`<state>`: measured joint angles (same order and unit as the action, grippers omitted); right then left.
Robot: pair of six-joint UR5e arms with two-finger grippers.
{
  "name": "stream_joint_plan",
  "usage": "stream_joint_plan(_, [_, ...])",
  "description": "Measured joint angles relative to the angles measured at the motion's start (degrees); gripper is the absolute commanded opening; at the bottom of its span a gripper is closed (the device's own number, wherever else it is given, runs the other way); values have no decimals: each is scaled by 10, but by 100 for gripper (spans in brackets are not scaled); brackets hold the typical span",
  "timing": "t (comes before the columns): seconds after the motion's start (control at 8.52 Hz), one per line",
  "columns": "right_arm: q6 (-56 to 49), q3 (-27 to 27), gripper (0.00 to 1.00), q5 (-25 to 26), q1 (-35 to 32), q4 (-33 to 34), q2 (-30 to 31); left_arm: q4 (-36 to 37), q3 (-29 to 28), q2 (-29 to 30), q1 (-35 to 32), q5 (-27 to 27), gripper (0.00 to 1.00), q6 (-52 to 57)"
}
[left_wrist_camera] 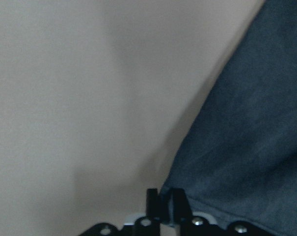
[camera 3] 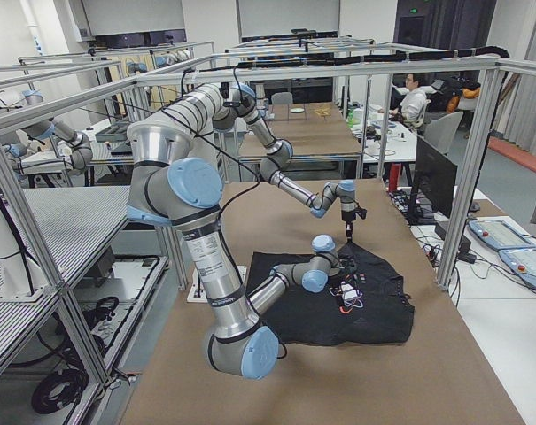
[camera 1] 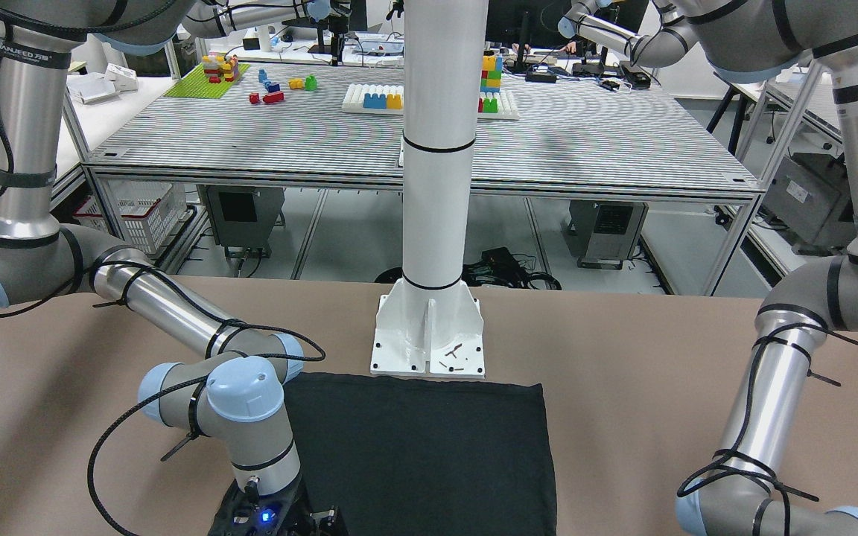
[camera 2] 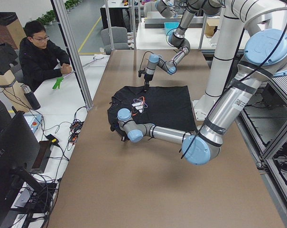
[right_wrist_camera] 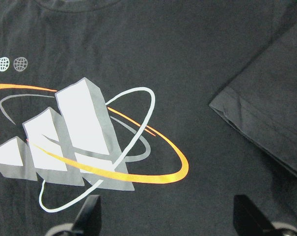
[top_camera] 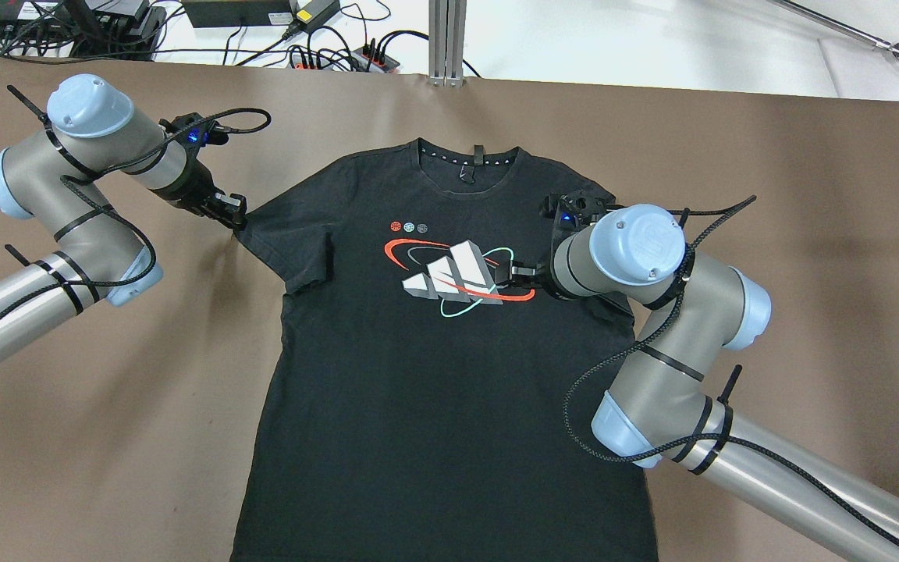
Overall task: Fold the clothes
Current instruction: 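Reach the left gripper to the sleeve nearest it while the right gripper holds, then fold both sleeves inward onto the shirt body with both grippers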
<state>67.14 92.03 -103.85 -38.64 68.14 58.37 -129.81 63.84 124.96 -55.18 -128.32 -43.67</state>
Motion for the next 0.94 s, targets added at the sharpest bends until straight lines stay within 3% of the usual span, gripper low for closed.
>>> stream_joint_plan(0.59, [-1,-1,95,0,0,-1,4,5,102,17,24,6,0,-190])
stream_joint_plan(0.94, [-6,-2,95,-1,0,-4,14,36,99,73,67,74,0,-267])
